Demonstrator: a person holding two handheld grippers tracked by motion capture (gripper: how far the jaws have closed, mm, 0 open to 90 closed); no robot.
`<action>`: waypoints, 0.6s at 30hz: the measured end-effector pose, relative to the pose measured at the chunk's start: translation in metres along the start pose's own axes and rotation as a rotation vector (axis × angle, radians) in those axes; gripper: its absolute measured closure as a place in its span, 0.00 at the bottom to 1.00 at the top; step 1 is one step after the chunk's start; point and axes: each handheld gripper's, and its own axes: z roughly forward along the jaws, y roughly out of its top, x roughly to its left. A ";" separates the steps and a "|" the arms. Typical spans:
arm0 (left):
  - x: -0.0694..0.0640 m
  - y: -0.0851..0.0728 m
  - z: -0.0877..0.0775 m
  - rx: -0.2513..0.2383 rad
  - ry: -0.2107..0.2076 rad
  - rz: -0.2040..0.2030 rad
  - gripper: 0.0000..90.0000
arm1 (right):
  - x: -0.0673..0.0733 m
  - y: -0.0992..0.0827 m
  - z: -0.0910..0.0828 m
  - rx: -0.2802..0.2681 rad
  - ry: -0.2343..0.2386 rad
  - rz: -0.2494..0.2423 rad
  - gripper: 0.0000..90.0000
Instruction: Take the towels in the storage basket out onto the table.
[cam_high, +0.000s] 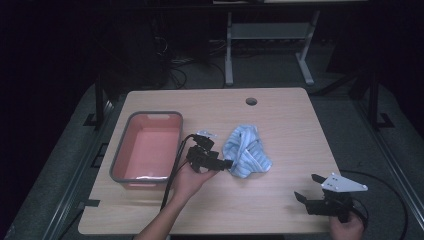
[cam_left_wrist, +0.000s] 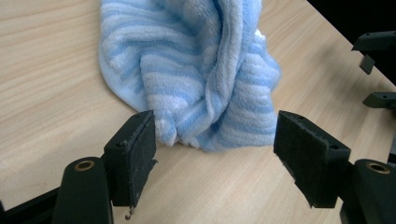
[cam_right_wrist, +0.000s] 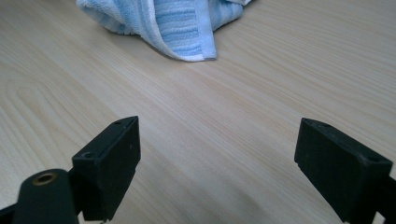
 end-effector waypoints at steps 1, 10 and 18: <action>0.000 -0.001 -0.001 -0.004 -0.001 0.001 0.32 | 0.000 0.000 0.000 0.001 0.000 0.001 0.15; -0.005 -0.011 -0.007 -0.011 -0.011 0.008 0.32 | 0.000 0.000 0.000 0.002 0.000 0.000 0.15; -0.005 -0.023 -0.011 -0.012 -0.010 0.011 0.32 | 0.000 0.000 -0.001 0.003 -0.003 0.006 0.15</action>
